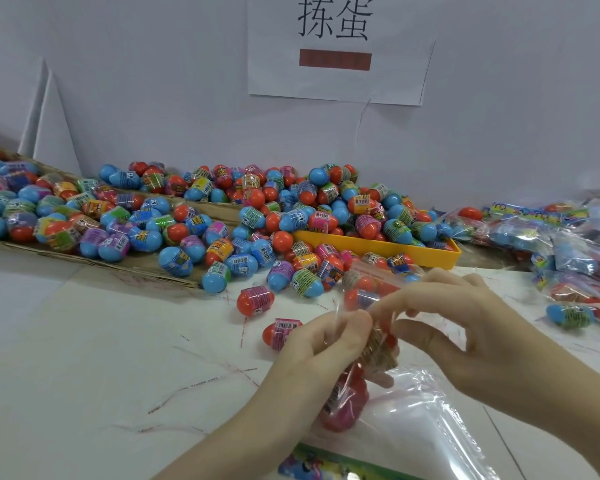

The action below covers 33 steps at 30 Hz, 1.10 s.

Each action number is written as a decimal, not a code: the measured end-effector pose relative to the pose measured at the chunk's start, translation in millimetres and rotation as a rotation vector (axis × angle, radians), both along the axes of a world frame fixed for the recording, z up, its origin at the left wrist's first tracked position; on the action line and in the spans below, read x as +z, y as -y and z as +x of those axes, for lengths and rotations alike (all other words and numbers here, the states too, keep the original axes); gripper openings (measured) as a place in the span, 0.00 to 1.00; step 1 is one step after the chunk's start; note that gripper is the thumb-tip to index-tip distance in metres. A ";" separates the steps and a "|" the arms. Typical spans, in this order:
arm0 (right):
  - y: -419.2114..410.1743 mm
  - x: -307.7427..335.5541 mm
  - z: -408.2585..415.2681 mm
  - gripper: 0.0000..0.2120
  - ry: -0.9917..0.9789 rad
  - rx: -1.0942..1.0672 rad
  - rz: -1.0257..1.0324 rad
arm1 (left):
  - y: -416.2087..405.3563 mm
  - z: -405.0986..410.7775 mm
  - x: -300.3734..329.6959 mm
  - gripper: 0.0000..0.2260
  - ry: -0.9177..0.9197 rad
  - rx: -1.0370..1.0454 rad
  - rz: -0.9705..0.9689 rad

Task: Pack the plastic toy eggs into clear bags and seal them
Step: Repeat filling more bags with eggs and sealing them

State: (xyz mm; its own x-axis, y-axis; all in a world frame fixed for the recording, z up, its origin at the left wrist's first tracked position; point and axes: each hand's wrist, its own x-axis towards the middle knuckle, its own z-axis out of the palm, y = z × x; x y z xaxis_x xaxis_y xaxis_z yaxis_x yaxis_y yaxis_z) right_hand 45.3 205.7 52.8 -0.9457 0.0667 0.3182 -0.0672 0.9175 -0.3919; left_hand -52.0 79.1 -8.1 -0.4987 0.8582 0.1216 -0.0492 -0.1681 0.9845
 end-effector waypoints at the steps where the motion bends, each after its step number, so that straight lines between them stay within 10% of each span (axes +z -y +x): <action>1: 0.2 -1.0 0.0 0.14 0.021 0.002 0.022 | 0.1 0.8 0.8 0.21 -0.002 -0.001 -0.001; 3: 1.5 -0.6 -0.1 0.05 0.083 0.007 -0.005 | 0.6 1.9 1.5 0.20 0.005 0.002 -0.017; 7: 1.8 -0.3 0.2 0.23 0.175 0.027 -0.107 | 2.1 1.8 2.3 0.24 0.006 -0.027 -0.043; 29: -1.4 -5.6 0.9 0.05 0.310 0.031 0.005 | 7.6 -19.0 -4.8 0.26 -0.151 -0.064 -0.179; 33: -0.5 -3.5 3.8 0.18 0.402 -0.020 -0.085 | 6.1 -18.6 -6.9 0.25 -0.145 -0.049 -0.155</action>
State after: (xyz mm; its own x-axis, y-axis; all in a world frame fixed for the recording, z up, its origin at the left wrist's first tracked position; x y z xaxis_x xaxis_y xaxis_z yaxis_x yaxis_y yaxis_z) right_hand 49.0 206.2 49.3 -0.9919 0.0960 -0.0835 0.1238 0.8803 -0.4580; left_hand -70.6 73.0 -15.0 -0.4432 0.8948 0.0539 0.0907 -0.0150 0.9958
